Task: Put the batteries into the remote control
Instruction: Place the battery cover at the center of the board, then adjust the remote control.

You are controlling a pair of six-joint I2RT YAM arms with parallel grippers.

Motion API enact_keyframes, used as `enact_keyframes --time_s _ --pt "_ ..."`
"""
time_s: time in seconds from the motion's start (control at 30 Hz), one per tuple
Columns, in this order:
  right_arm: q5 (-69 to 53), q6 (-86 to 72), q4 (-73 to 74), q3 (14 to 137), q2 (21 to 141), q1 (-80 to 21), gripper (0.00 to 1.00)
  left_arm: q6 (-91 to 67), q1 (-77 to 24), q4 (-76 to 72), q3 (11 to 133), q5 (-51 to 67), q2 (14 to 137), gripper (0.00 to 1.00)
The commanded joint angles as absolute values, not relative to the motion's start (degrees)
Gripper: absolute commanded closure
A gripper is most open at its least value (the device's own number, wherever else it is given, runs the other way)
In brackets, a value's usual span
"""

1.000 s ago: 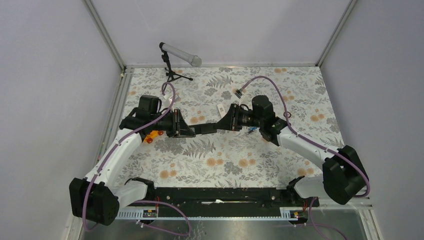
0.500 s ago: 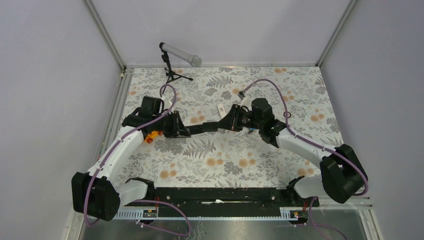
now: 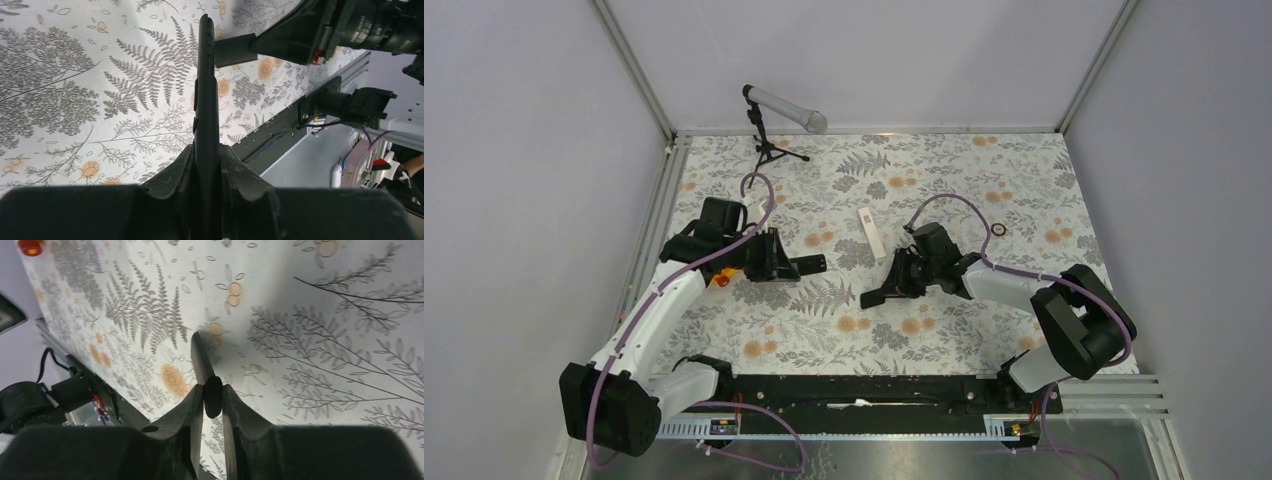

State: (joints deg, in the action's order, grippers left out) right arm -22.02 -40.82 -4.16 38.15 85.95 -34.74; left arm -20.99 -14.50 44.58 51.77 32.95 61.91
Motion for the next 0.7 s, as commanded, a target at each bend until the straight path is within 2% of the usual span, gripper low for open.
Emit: enact_keyframes --time_s 0.0,0.13,0.2,0.33,0.5,0.57,0.67 --pt "-15.69 -38.56 -0.50 40.28 86.81 -34.49 0.69 -18.45 -14.50 44.21 53.68 39.73 60.69 1.00" --pt "-14.03 -38.20 4.75 41.86 83.66 -34.54 0.36 -17.85 -14.83 44.12 54.94 42.56 60.18 1.00" --pt "-12.44 -37.38 7.02 42.91 80.90 -34.54 0.24 -17.40 -15.00 44.12 55.19 43.70 59.96 1.00" --pt "-15.78 -32.13 8.66 46.15 75.45 -34.49 0.19 -16.13 -16.00 44.03 55.64 46.51 59.69 1.00" --pt "-40.95 -23.34 1.22 48.19 70.22 -34.64 0.18 -14.29 -22.95 43.45 57.50 51.11 59.39 1.00" --pt "-45.73 -23.03 -4.92 46.74 68.14 -34.71 0.16 -11.87 -27.42 43.16 57.76 55.56 58.91 1.00" --pt "-54.01 -24.76 -12.26 45.66 68.13 -34.81 0.12 -10.07 -31.07 42.18 57.33 55.82 57.33 1.00"
